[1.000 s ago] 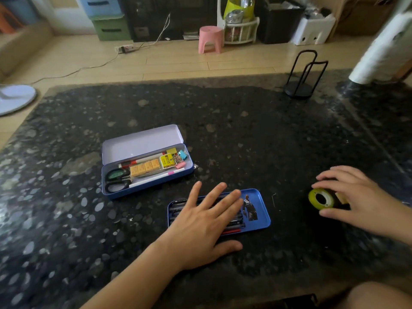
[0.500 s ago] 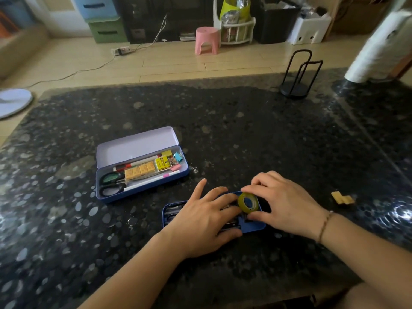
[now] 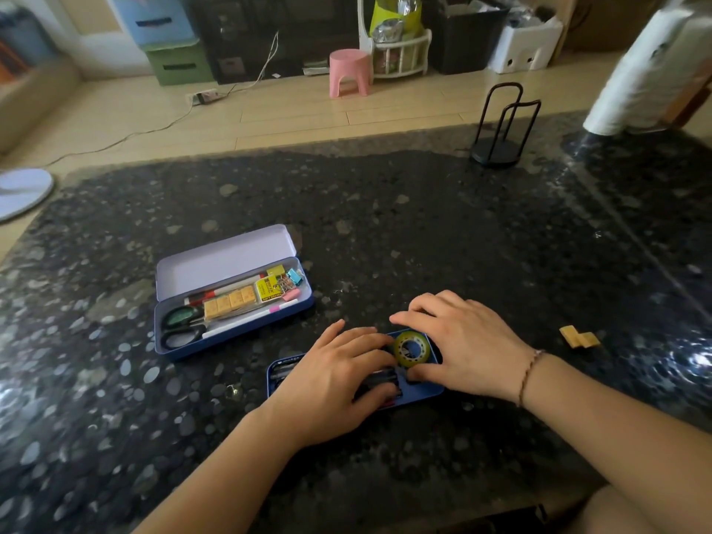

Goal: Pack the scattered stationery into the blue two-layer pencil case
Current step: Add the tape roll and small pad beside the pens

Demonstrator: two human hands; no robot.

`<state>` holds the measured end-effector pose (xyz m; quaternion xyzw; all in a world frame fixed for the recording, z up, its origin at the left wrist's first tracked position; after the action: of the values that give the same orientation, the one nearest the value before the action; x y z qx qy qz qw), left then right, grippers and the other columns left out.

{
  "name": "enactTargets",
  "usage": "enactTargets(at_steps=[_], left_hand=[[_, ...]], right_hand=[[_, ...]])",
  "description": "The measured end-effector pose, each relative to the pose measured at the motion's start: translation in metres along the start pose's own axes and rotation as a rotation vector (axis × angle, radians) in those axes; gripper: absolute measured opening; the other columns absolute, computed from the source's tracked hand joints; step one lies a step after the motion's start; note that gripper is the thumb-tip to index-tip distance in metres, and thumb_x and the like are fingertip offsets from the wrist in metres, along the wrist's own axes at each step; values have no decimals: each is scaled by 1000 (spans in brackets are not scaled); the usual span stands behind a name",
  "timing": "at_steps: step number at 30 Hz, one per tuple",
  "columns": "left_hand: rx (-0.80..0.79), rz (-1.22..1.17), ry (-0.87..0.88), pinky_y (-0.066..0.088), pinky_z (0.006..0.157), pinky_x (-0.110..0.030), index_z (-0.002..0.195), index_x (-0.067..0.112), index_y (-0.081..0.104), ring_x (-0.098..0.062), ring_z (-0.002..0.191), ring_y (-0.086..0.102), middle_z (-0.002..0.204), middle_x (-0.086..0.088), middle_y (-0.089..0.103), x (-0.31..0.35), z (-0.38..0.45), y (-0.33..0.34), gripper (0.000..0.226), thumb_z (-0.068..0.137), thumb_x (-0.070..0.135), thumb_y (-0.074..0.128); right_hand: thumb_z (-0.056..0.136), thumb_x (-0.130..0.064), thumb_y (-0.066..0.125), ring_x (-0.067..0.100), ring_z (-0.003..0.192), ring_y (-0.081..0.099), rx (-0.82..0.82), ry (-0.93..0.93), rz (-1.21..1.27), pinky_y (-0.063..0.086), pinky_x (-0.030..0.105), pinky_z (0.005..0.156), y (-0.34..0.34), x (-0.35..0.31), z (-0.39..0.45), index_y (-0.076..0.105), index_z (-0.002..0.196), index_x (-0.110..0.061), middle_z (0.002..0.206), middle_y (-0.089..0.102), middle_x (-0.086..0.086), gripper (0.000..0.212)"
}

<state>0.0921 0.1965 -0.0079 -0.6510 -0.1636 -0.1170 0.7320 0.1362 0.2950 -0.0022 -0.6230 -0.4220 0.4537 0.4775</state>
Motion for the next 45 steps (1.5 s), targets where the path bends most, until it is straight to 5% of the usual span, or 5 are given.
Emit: enactTargets(at_steps=[10,30,35,38,45], left_hand=[[78,88,-16,36,107,-39,125,25,60,-9,123,48,131,10,58,-4,-10,-4,37,94,43,53],[-69,161,-233,6,120,-40,152,33,11,-2,145,-5,159,19,3,-40,-59,-6,73,91,72,22],[-22,127,-195,5,119,-39,150,36,15,-3,145,-7,159,18,5,-21,-31,-12,69,91,69,28],[51,79,-105,12,118,-41,145,35,32,-8,146,6,157,13,22,17,7,-11,61,90,60,39],[-50,39,38,13,117,-43,146,24,31,-19,143,17,154,3,29,130,123,45,59,93,31,54]], right_hand=[[84,-57,57,8,112,43,72,-31,46,44,28,87,-3,-5,-4,51,125,-37,122,48,-16,45],[86,-56,53,6,113,43,109,-45,27,43,27,89,-12,-1,-15,59,117,-37,118,49,-16,37],[76,-45,71,23,112,53,365,401,140,46,41,96,-59,115,-78,65,114,-28,120,57,-1,42],[75,-40,76,30,130,39,69,735,164,38,44,107,-28,180,-130,48,136,-30,142,39,3,68],[82,-25,72,15,121,46,-26,695,215,41,34,105,6,185,-150,53,131,-29,127,46,-8,52]])
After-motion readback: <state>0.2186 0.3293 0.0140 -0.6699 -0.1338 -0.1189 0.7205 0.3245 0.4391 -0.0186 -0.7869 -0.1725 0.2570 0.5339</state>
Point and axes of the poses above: each hand's wrist, its own z-axis towards the middle knuckle, its own y-axis out of the palm, x = y × z, the point moved 10 cm from there along z, towards the middle knuckle
